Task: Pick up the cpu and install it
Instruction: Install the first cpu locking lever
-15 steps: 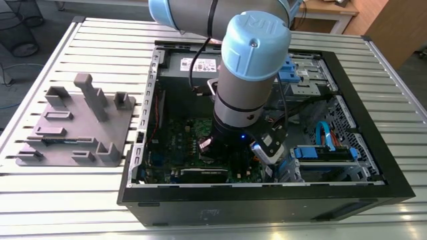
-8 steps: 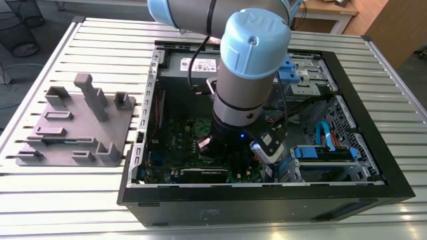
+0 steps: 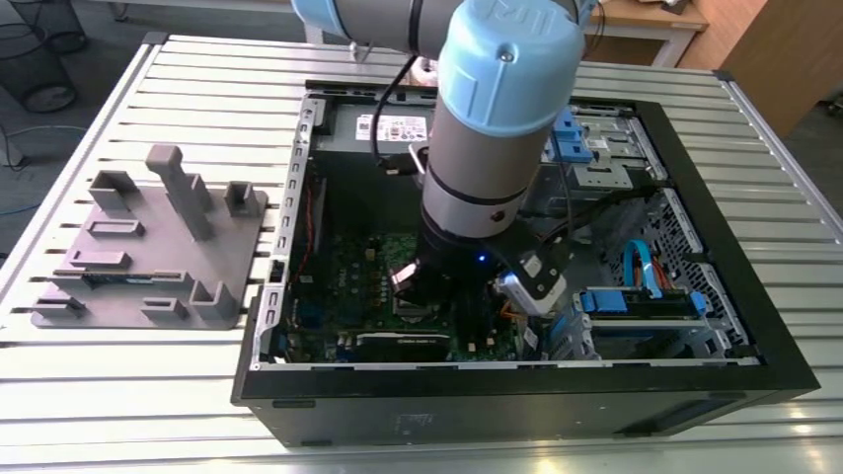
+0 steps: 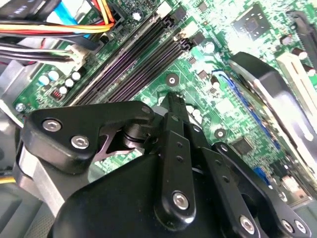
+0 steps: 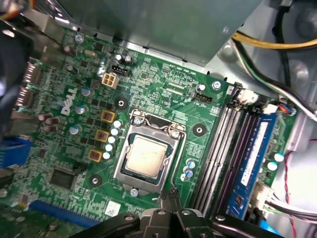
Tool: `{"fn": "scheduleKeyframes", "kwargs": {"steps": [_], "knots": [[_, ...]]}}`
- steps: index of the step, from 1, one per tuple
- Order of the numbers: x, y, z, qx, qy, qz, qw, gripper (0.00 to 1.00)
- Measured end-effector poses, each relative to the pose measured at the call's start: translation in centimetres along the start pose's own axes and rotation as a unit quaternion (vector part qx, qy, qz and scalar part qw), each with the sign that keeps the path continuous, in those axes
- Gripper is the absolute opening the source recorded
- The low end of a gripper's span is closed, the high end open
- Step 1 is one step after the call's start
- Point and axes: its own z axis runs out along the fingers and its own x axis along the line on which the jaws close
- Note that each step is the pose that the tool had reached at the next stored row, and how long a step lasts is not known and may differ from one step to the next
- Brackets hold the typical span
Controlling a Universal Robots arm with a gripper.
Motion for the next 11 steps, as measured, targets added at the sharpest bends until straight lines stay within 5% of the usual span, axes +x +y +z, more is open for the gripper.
{"fn": "scheduleKeyframes", "kwargs": {"steps": [3,11], "knots": [[0.01,0.0,-0.74,0.0,0.0,0.0,1.0,0.11],[0.46,0.46,-0.72,-0.0002,-0.0001,0.001,1.0,0.11]]}}
